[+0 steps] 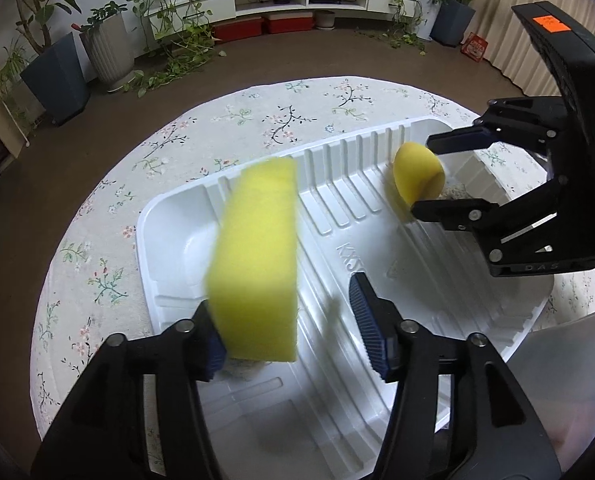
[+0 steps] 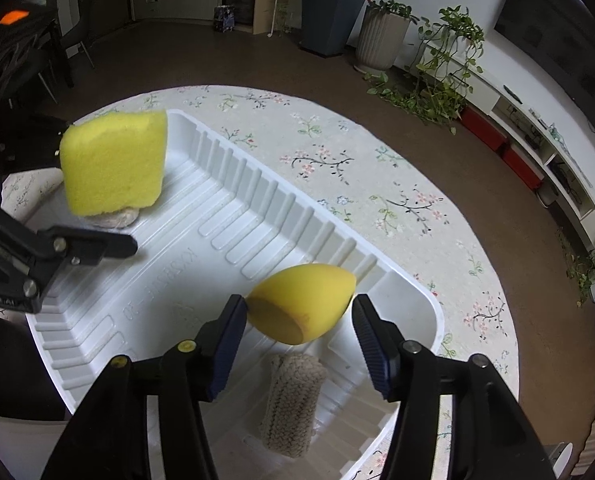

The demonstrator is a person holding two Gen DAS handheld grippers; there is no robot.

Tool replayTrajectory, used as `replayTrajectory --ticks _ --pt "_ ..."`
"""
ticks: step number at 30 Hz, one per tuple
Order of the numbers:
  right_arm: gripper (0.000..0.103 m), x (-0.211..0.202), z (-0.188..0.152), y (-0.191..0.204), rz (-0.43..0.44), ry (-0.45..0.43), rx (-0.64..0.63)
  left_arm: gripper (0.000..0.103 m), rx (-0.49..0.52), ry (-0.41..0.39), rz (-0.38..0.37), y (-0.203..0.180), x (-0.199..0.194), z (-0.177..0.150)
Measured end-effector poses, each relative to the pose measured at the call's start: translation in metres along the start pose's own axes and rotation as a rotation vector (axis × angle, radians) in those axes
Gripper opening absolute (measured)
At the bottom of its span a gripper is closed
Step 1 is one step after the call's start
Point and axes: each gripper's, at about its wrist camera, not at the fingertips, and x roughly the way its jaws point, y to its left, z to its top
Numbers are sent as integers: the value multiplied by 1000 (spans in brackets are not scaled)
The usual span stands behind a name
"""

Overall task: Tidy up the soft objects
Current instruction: 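Open the left tool to drop the rectangular sponge while the right tool releases the makeup sponge, then move both open tools back toward the remaining items on the table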

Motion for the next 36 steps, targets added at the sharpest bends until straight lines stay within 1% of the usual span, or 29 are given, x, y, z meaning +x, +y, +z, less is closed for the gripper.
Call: replayTrajectory --ticks 3,8,22,28,36 --pt "67 -5 -1 -4 -13 -14 12 59 -21 -10 8 5 -4 -1" --pt "74 -21 -4 -14 -15 -57 48 59 -59 -39 13 14 -17 -3" --pt "74 -57 -22 -21 -40 -90 76 59 -116 -86 49 28 -52 -19" --pt "74 -74 -36 -28 -51 -102 106 59 -157 -100 65 37 -68 -40" --pt "74 -107 -69 -43 -72 -126 171 59 -219 -129 82 47 -95 -73"
